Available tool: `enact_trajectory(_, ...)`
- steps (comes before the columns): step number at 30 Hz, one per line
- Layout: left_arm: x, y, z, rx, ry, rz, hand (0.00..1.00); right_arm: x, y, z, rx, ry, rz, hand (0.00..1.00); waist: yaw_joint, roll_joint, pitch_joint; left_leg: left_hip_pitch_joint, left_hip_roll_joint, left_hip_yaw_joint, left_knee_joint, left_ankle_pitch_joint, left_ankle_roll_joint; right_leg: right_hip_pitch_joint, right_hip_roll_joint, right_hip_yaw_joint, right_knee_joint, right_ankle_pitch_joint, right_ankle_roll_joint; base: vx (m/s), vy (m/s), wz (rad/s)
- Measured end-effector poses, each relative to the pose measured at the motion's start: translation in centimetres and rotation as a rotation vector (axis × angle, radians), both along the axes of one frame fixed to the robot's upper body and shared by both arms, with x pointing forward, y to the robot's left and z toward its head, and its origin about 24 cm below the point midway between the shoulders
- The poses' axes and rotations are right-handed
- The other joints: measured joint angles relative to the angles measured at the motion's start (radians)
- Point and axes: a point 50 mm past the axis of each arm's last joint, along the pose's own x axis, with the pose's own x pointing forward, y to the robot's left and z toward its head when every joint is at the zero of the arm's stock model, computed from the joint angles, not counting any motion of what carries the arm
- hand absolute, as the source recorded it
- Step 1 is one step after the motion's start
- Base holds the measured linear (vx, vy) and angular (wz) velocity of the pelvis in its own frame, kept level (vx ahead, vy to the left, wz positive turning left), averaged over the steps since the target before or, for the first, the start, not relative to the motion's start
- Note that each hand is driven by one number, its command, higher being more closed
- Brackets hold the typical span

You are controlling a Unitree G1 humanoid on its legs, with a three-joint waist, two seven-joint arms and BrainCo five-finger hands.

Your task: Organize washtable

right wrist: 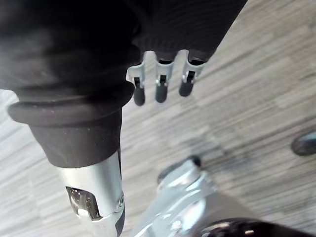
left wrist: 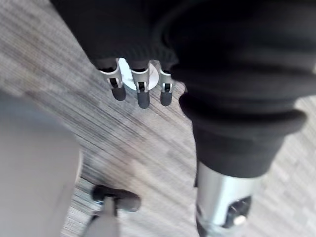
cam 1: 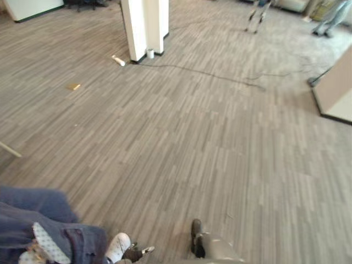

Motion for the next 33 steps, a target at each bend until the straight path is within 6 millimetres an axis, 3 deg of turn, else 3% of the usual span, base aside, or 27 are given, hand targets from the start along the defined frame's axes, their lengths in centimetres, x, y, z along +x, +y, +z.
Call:
enact_trajectory(1,0.0,0.0,0.0,-0.007,-0.011,0.045,0.00,0.4,-0.5,0.2,-0.014,-0.019,0.003,0.00,0.019,0.015,0.021,-0.092,0.065,0.077,0.199,0.004,0.040,0.092,0.039,0.028,-0.039,-0.038,-0.020,0.84,-0.140,-0.60)
enact_trajectory(2,0.2,0.3,0.1,-0.002,-0.023,0.063,0.00,0.4,-0.5,0.2,-0.012,-0.015,0.000,0.00,0.027,0.023,0.021,-0.135,0.088,0.112,0.271,-0.029,0.084,0.139,0.048,0.038,-0.054,-0.058,-0.027,0.98,-0.109,-0.57)
enact_trajectory(3,0.5,1.3,0.5,0.016,-0.055,0.110,0.00,0.0,0.2,-0.1,0.014,0.000,-0.011,0.00,0.049,-0.015,0.031,-0.228,0.107,0.179,0.332,-0.111,0.130,0.259,0.037,0.075,-0.104,-0.090,-0.021,0.80,-0.071,-0.40)
enact_trajectory(6,0.0,2.4,0.7,0.034,-0.076,0.172,0.00,0.3,1.3,-0.3,0.055,-0.009,-0.069,0.00,0.063,-0.055,0.033,-0.368,0.125,0.232,0.196,-0.227,0.142,0.411,-0.003,0.118,-0.185,-0.122,0.015,0.78,-0.017,-0.52)
enact_trajectory(7,-0.6,2.7,0.6,0.033,-0.066,0.199,0.00,0.5,1.7,-0.4,0.076,-0.019,-0.119,0.00,0.072,-0.060,0.033,-0.413,0.121,0.231,0.021,-0.238,0.145,0.467,-0.032,0.127,-0.214,-0.148,0.050,0.72,0.097,-0.74)
enact_trajectory(8,-1.0,2.7,0.5,0.028,-0.055,0.223,0.00,0.1,1.9,-0.5,0.094,-0.018,-0.167,0.00,0.089,-0.063,0.032,-0.426,0.109,0.214,-0.231,-0.222,0.133,0.518,-0.065,0.129,-0.240,-0.186,0.076,0.70,0.128,-0.72)
enact_trajectory(9,-1.4,2.7,0.5,0.026,-0.048,0.232,0.00,-0.1,1.9,-0.5,0.096,-0.015,-0.180,0.00,0.093,-0.060,0.031,-0.428,0.100,0.197,-0.359,-0.205,0.119,0.547,-0.080,0.127,-0.253,-0.209,0.090,0.86,0.269,-0.54)
enact_trajectory(10,-2.4,2.7,0.3,0.021,-0.025,0.254,0.00,-1.1,2.0,-0.6,0.103,0.009,-0.201,0.00,0.108,-0.065,0.015,-0.431,0.091,0.183,-0.465,-0.058,0.122,0.608,-0.117,0.118,-0.270,-0.269,0.121,0.74,0.264,-0.19)
enact_trajectory(11,-3.0,2.5,0.2,0.012,-0.010,0.274,0.00,-1.7,2.2,-0.7,0.108,0.027,-0.209,0.00,0.108,-0.071,-0.006,-0.432,0.068,0.184,-0.459,-0.006,0.150,0.616,-0.130,0.111,-0.262,-0.274,0.126,0.93,0.345,0.16)
enact_trajectory(12,-3.5,2.8,0.1,0.016,0.001,0.296,0.00,-2.5,2.7,-0.8,0.127,0.051,-0.217,0.00,0.102,-0.093,-0.041,-0.442,0.023,0.189,-0.452,-0.044,0.187,0.594,-0.168,0.089,-0.196,-0.266,0.122,0.64,0.225,0.42)
enact_trajectory(13,-3.6,2.9,0.1,0.017,0.004,0.301,0.00,-2.5,2.5,-0.8,0.126,0.050,-0.230,0.00,0.104,-0.097,-0.048,-0.429,0.006,0.189,-0.436,-0.056,0.211,0.553,-0.192,0.085,-0.102,-0.252,0.123,0.96,0.381,0.55)
enact_trajectory(14,-4.1,3.1,0.0,0.017,0.022,0.313,0.00,-2.6,2.7,-0.8,0.140,0.060,-0.249,0.00,0.106,-0.109,-0.048,-0.400,-0.021,0.188,-0.424,-0.088,0.231,0.509,-0.209,0.095,0.058,-0.224,0.158,0.78,0.324,0.49)
enact_trajectory(16,-4.5,3.4,0.0,0.025,0.043,0.298,0.00,-2.8,3.3,-0.9,0.168,0.064,-0.263,0.00,0.101,-0.124,-0.047,-0.320,-0.048,0.185,-0.449,-0.132,0.259,0.426,-0.231,0.132,0.320,-0.145,0.162,0.63,0.273,0.39)
enact_trajectory(17,-4.6,3.7,0.0,0.030,0.054,0.289,0.00,-2.6,3.4,-0.9,0.178,0.051,-0.258,0.00,0.097,-0.128,-0.042,-0.242,-0.070,0.175,-0.481,-0.155,0.272,0.356,-0.249,0.155,0.535,-0.101,0.179,0.73,0.248,0.24)
enact_trajectory(18,-4.7,3.8,0.0,0.036,0.062,0.274,0.00,-2.2,3.2,-0.9,0.174,0.029,-0.251,0.00,0.086,-0.126,-0.022,-0.124,-0.088,0.163,-0.539,-0.168,0.282,0.304,-0.265,0.136,0.711,-0.116,0.167,0.69,0.209,0.21)
enact_trajectory(19,-4.7,3.8,0.0,0.034,0.066,0.268,0.00,-2.1,3.0,-0.9,0.171,0.025,-0.246,0.00,0.078,-0.122,-0.017,-0.064,-0.089,0.153,-0.570,-0.177,0.289,0.283,-0.264,0.121,0.773,-0.140,0.144,0.63,0.142,0.10)
enact_trajectory(20,-4.5,3.6,-0.1,0.031,0.074,0.234,0.00,-2.3,2.8,-0.9,0.168,0.031,-0.226,0.00,0.067,-0.109,-0.012,0.049,-0.083,0.130,-0.633,-0.194,0.296,0.232,-0.239,0.097,0.843,-0.205,0.098,0.48,0.046,0.16)
enact_trajectory(21,-4.3,3.3,-0.2,0.027,0.082,0.187,0.00,-2.4,2.5,-0.8,0.164,0.032,-0.228,0.00,0.047,-0.096,0.000,0.149,-0.065,0.112,-0.690,-0.211,0.295,0.182,-0.198,0.066,0.817,-0.273,0.063,0.48,0.008,0.18)
enact_trajectory(24,-2.6,3.0,-0.1,0.027,0.065,0.114,0.00,-3.6,2.7,-0.8,0.165,0.057,-0.205,0.00,0.023,-0.081,0.010,0.243,-0.020,0.067,-0.725,-0.270,0.279,0.073,-0.134,-0.040,0.556,-0.322,0.093,0.40,-0.090,0.54)
enact_trajectory(25,-1.6,2.6,0.0,0.025,0.046,0.073,0.00,-5.0,2.9,-0.8,0.165,0.092,-0.211,0.00,0.018,-0.085,0.011,0.256,-0.015,0.043,-0.729,-0.311,0.263,0.020,-0.137,-0.113,0.282,-0.257,0.146,0.46,-0.144,0.65)
enact_trajectory(26,-1.2,2.4,0.0,0.022,0.033,0.066,0.00,-5.5,3.0,-0.8,0.169,0.107,-0.215,0.00,0.014,-0.085,0.009,0.259,-0.018,0.035,-0.730,-0.327,0.262,0.000,-0.138,-0.137,0.202,-0.206,0.129,0.60,-0.192,0.65)
enact_trajectory(27,-1.7,1.8,-0.1,0.010,0.034,0.079,0.00,-6.6,3.1,-0.7,0.169,0.143,-0.212,0.00,-0.001,-0.063,-0.006,0.271,-0.005,0.020,-0.712,-0.350,0.222,-0.022,-0.119,-0.145,0.215,-0.141,0.039,0.69,-0.192,0.30)
enact_trajectory(28,-1.8,1.4,-0.1,-0.003,0.015,0.135,0.00,-7.0,2.7,-0.6,0.155,0.153,-0.158,0.00,-0.004,-0.050,-0.002,0.193,0.003,0.060,-0.508,-0.377,0.186,-0.017,-0.101,-0.136,0.233,-0.140,0.017,0.59,-0.166,0.09)
enact_trajectory(29,-1.5,1.4,0.0,-0.005,-0.003,0.159,0.00,-7.0,2.5,-0.6,0.148,0.154,-0.126,0.00,-0.001,-0.045,0.002,0.110,0.015,0.090,-0.339,-0.356,0.150,-0.007,-0.089,-0.125,0.221,-0.153,0.017,0.61,-0.144,-0.37)
enact_trajectory(30,-1.6,0.9,0.0,-0.022,-0.017,0.211,0.00,-6.5,1.6,-0.4,0.126,0.138,-0.093,0.00,0.018,-0.021,0.017,-0.043,0.073,0.121,-0.017,-0.236,0.086,0.043,-0.041,-0.096,0.156,-0.165,0.004,0.47,-0.102,-0.64)
enact_trajectory(32,-2.5,0.9,-0.1,-0.029,-0.009,0.289,0.00,-6.4,0.9,-0.3,0.118,0.138,-0.094,0.00,0.038,0.007,0.026,-0.147,0.176,0.178,0.153,-0.275,0.081,0.129,0.027,-0.069,0.074,-0.155,0.002,0.61,-0.091,-0.83)
enact_trajectory(33,-4.2,1.4,-0.2,-0.017,0.024,0.348,0.00,-6.3,1.3,-0.4,0.130,0.128,-0.120,0.00,0.040,-0.018,0.030,-0.167,0.224,0.236,0.052,-0.305,0.121,0.234,0.046,-0.057,0.003,-0.150,0.004,0.61,-0.103,-0.62)
